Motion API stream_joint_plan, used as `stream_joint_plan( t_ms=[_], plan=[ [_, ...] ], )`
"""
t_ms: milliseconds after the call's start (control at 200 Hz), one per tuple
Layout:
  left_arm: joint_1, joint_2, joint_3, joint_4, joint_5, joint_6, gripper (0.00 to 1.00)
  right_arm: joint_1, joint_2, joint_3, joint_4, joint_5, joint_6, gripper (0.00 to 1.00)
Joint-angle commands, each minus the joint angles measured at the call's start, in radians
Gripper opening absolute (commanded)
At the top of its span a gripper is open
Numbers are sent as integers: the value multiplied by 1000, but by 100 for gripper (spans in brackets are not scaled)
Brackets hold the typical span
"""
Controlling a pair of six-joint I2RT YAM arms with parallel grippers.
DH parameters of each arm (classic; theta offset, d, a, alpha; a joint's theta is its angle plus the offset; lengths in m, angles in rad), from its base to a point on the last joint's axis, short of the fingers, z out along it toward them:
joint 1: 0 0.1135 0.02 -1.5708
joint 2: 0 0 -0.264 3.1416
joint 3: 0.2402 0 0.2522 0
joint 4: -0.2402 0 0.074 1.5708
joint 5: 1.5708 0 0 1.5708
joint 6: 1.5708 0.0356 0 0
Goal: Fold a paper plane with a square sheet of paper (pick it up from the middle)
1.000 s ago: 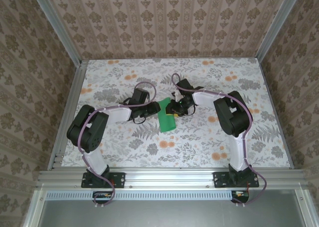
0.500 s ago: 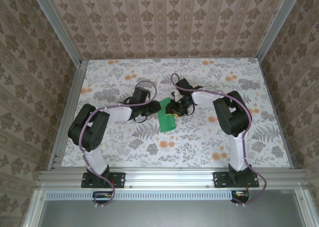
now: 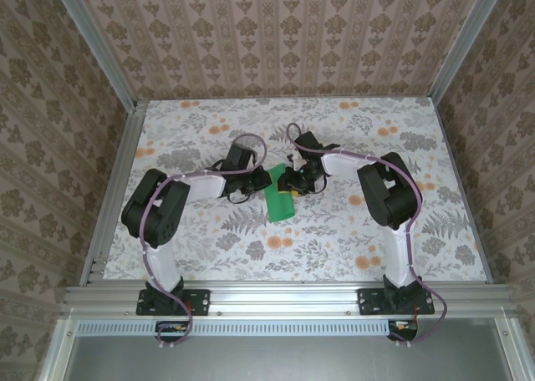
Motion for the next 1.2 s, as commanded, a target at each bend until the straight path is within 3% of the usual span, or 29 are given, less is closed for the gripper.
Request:
stream_joint_plan(
  t_ms=[0,315,1195],
  plan=[
    [-11,22,34,-38,20,7,12,-8,108,-42,-81,208,-10,36],
    [-11,29,39,-79,-9,3,8,-8,117,-37,-84,210,-18,35],
    [-11,45,46,-97,3,8,6,-2,131,-27,-91,207,-39,34]
  ],
)
